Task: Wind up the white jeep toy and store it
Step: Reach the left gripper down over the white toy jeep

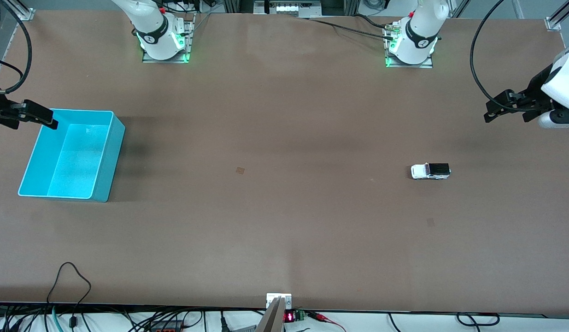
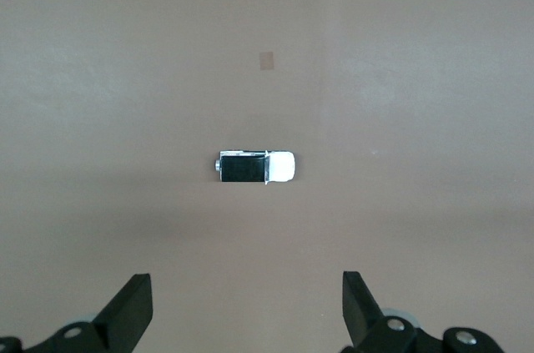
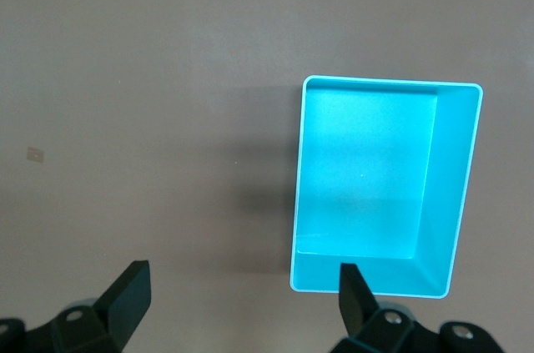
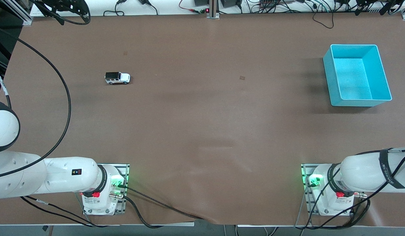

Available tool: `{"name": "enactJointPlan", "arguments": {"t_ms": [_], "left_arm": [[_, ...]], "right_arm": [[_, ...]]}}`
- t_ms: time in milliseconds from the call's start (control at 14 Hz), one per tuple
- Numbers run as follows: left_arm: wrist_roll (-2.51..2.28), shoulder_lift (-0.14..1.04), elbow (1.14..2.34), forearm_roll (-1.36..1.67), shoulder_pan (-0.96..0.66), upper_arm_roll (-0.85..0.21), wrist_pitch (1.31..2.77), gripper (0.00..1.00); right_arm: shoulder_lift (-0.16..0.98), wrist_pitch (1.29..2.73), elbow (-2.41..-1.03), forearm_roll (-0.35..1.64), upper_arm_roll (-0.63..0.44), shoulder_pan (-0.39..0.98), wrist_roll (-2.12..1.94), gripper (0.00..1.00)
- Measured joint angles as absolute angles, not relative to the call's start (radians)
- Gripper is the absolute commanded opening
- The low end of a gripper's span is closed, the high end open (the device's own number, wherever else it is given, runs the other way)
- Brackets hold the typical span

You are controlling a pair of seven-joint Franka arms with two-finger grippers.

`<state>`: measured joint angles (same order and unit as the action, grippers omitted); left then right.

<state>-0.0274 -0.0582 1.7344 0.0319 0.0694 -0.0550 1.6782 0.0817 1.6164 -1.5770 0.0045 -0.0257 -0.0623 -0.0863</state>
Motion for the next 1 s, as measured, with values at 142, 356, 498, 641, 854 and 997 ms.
{"name": "enactJointPlan", "arguments": {"t_ms": [142, 356, 498, 641, 854, 997], "left_arm": [[-0.027, -0.059, 1.738, 0.032, 0.069, -0.055, 1.677, 1.0], [-0.027, -0.059, 1.751, 0.032, 0.069, -0.055, 1.677, 1.0], [-0.027, -0.057, 1.767, 0.032, 0.069, -0.055, 1.679, 1.0], [-0.027, -0.043, 1.799, 0.032, 0.069, -0.055, 1.707, 1.0], [-0.027, 0.003, 1.86, 0.032, 0.067, -0.055, 1.774, 1.0], [-0.027, 0.044, 1.877, 0.032, 0.065, -0.056, 1.803, 1.0]], "right_arm": [[0.082, 1.616, -1.577, 0.005, -0.026, -0.062, -0.086, 1.0], [0.082, 1.616, -1.577, 0.005, -0.026, -0.062, -0.086, 1.0], [0.082, 1.616, -1.577, 0.005, -0.026, -0.062, -0.086, 1.0], [0.082, 1.616, -1.577, 0.005, -0.026, -0.062, -0.086, 1.0], [0.082, 1.616, -1.577, 0.005, -0.026, -0.062, -0.085, 1.0], [0.082, 1.616, -1.577, 0.005, -0.026, -0.062, -0.085, 1.0]]}}
